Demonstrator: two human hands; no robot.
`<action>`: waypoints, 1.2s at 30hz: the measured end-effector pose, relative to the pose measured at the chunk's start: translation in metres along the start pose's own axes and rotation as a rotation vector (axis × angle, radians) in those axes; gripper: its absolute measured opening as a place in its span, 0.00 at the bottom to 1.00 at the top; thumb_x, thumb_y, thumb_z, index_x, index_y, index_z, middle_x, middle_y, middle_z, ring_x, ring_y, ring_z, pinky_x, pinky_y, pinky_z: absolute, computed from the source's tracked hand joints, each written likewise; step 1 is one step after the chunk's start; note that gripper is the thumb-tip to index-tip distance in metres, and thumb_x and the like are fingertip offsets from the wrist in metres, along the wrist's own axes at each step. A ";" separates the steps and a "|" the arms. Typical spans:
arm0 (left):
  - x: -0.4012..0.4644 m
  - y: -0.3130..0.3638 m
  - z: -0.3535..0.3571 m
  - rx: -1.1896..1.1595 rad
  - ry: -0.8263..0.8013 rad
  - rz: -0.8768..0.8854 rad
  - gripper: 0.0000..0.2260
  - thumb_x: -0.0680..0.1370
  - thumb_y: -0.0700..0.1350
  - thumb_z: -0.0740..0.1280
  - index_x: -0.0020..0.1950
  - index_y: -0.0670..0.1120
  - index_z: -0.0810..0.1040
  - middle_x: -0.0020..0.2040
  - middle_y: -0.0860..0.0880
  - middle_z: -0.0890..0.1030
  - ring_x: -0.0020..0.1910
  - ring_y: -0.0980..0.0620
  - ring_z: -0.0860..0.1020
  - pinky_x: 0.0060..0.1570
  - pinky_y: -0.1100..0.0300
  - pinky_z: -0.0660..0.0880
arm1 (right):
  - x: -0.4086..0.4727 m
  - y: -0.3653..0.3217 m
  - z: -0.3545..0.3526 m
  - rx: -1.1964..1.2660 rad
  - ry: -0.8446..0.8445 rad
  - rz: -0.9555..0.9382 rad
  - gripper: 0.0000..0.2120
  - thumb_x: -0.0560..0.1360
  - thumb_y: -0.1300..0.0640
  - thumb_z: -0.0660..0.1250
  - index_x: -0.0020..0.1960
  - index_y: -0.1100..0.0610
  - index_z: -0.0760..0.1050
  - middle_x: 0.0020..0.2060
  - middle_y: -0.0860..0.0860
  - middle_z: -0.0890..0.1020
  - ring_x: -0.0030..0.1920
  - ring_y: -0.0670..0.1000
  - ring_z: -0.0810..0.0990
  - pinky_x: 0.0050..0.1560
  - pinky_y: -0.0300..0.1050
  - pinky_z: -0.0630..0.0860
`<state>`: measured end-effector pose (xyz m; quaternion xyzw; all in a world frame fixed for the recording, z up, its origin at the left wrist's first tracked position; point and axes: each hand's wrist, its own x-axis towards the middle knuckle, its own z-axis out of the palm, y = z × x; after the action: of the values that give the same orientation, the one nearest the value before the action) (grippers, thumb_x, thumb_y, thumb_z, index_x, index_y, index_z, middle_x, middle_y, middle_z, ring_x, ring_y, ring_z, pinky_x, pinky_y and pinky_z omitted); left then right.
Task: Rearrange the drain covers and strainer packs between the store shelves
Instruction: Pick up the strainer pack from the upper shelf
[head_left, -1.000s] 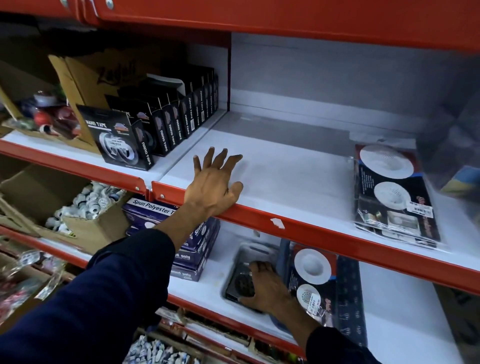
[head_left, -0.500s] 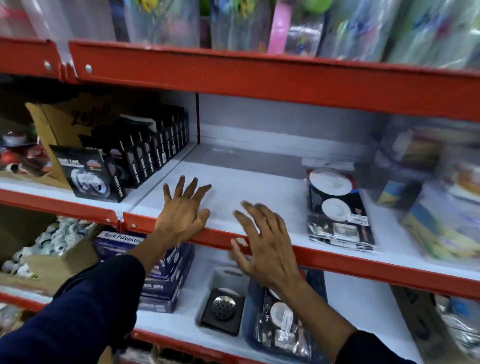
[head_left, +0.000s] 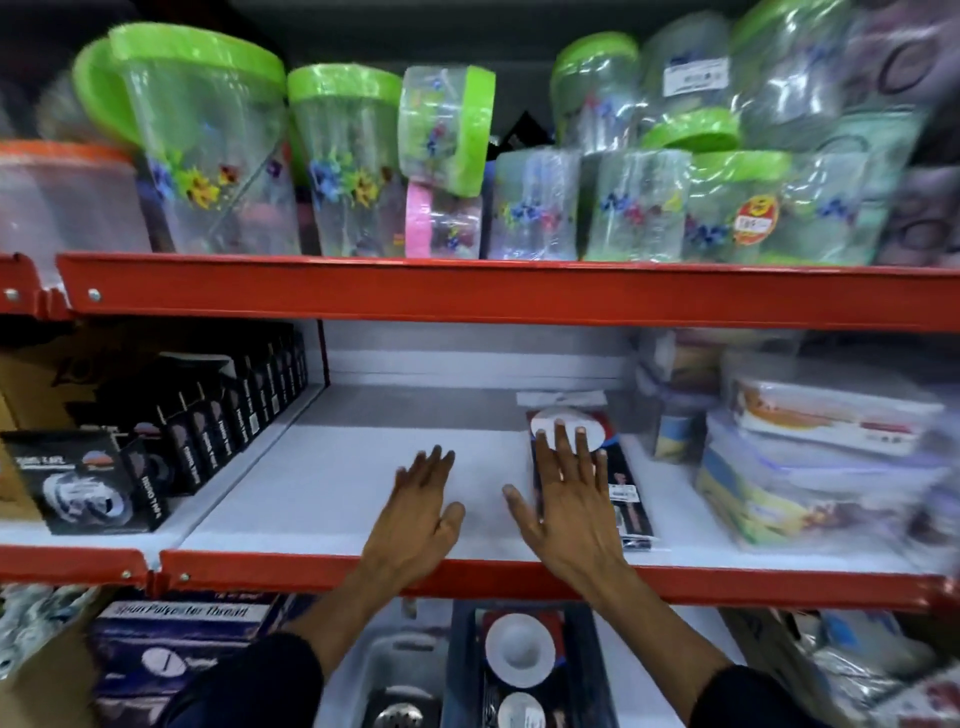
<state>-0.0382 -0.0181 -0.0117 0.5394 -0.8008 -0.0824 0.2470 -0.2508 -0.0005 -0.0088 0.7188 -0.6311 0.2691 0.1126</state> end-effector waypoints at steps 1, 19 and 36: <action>0.005 0.012 0.006 -0.070 -0.021 -0.006 0.30 0.81 0.52 0.54 0.81 0.45 0.50 0.82 0.44 0.53 0.81 0.46 0.52 0.81 0.51 0.48 | 0.000 0.010 -0.003 0.026 -0.006 0.061 0.39 0.79 0.32 0.47 0.81 0.54 0.45 0.81 0.54 0.45 0.81 0.58 0.40 0.80 0.57 0.39; 0.050 0.090 0.025 -0.928 0.101 -0.435 0.15 0.75 0.32 0.70 0.61 0.35 0.77 0.48 0.42 0.85 0.51 0.45 0.84 0.56 0.54 0.80 | 0.002 0.095 -0.061 0.867 0.084 0.585 0.06 0.78 0.60 0.67 0.51 0.56 0.82 0.46 0.54 0.86 0.50 0.57 0.84 0.48 0.45 0.78; -0.090 0.048 -0.001 -0.995 -0.482 -0.573 0.19 0.62 0.36 0.80 0.50 0.40 0.79 0.43 0.40 0.86 0.38 0.45 0.85 0.39 0.50 0.85 | -0.098 0.106 -0.055 1.379 -0.949 0.627 0.17 0.65 0.64 0.75 0.53 0.56 0.80 0.46 0.57 0.86 0.46 0.54 0.85 0.56 0.57 0.82</action>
<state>-0.0506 0.0827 -0.0189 0.5192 -0.5233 -0.6281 0.2493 -0.3726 0.0917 -0.0338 0.4567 -0.4767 0.2814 -0.6964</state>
